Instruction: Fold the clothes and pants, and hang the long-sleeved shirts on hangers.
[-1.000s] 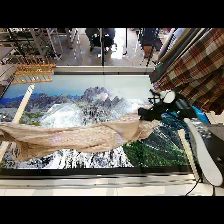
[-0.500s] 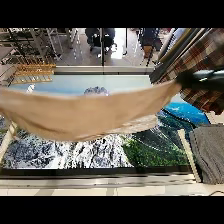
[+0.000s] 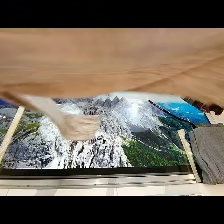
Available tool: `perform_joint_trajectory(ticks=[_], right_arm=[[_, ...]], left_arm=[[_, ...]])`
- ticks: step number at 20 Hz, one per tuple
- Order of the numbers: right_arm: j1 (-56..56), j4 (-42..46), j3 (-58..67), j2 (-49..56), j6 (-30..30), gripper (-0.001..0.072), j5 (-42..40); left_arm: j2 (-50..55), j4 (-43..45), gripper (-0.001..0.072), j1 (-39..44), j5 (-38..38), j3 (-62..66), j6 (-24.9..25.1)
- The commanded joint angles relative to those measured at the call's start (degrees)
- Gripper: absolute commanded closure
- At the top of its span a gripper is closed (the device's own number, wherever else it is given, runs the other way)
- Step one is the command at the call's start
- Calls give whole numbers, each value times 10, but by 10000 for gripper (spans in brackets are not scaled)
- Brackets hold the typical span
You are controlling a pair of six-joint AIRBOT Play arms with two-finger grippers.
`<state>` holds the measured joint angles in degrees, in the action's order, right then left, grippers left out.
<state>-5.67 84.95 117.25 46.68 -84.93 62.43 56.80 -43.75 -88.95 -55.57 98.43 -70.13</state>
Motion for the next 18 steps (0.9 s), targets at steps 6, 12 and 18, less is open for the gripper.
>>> perform_joint_trajectory(ticks=[6,12,18], right_arm=[[0,-12,-42,18,23,700,104],[0,-23,-242,45,22,701,177],[0,-24,-370,57,13,701,121]], left_arm=[[-12,356,685,-2,-164,4,-7],[-13,807,685,209,-219,-61,-10],[15,866,685,235,-183,-182,5]])
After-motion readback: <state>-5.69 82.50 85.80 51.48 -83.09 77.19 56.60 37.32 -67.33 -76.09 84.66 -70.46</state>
